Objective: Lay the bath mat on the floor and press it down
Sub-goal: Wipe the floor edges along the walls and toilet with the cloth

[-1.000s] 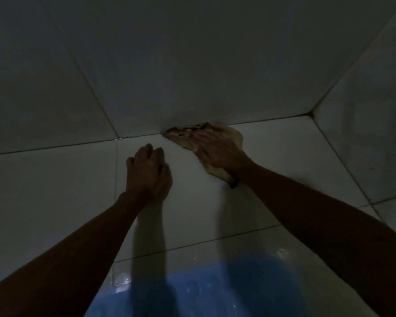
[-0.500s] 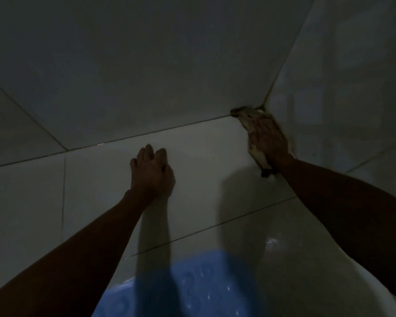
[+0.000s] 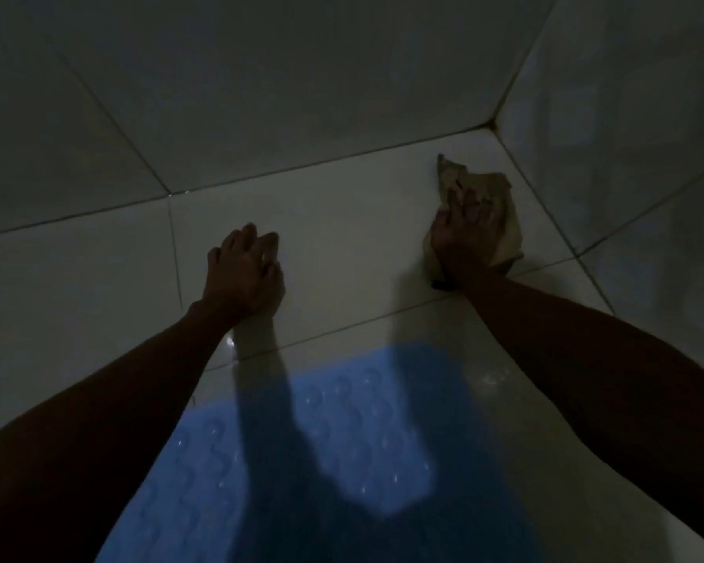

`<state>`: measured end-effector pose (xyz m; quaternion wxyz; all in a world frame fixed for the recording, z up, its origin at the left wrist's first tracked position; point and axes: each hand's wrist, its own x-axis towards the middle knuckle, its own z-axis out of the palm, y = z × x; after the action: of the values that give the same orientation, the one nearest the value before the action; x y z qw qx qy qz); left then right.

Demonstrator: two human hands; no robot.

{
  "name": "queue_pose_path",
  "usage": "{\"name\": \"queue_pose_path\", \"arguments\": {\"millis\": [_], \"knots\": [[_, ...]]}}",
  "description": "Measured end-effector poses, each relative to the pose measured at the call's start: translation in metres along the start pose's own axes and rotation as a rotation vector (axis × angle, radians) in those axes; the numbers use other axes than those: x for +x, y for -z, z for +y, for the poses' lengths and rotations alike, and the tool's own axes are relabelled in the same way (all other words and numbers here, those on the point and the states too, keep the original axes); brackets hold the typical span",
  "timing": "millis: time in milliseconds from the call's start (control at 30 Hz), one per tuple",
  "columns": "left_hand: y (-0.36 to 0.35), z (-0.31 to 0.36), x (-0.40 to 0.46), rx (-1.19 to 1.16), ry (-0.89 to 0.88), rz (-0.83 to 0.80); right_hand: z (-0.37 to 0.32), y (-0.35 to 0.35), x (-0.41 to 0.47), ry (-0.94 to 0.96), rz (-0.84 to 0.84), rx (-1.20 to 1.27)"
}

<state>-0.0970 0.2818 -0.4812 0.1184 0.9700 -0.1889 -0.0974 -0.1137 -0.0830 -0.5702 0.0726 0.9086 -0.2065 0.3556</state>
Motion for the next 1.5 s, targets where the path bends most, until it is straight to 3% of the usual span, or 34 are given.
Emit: {"name": "queue_pose_path", "arguments": {"millis": [167,300,433,567,667,800,933,1233,1500], "knots": [[0.004,-0.044,-0.04,-0.001,-0.025,0.014,-0.11,0.05,-0.038,0.001,-0.087,0.248],[0.005,-0.077,-0.074,0.007,0.018,0.043,-0.209,0.094,-0.062,0.021,-0.418,0.372],[0.011,-0.122,-0.109,0.018,0.089,0.049,-0.296,0.138,-0.1,0.241,-0.514,0.542],[0.009,-0.163,-0.148,0.037,0.148,0.06,-0.332,0.174,-0.142,0.573,-0.5,0.713],[0.011,-0.169,-0.16,0.029,0.163,0.108,-0.324,0.182,-0.153,0.767,-0.462,0.794],[0.009,-0.158,-0.162,0.052,0.27,0.108,-0.301,0.181,-0.145,1.002,-0.618,0.712],[0.008,-0.133,-0.15,0.056,0.193,0.113,-0.262,0.172,-0.13,1.116,-0.714,0.623],[-0.007,-0.053,-0.117,0.027,0.06,0.073,-0.137,0.146,-0.086,1.011,-0.745,0.59],[-0.027,0.041,-0.069,0.045,-0.051,-0.01,-0.037,0.135,-0.055,0.817,-0.935,0.528]]}}
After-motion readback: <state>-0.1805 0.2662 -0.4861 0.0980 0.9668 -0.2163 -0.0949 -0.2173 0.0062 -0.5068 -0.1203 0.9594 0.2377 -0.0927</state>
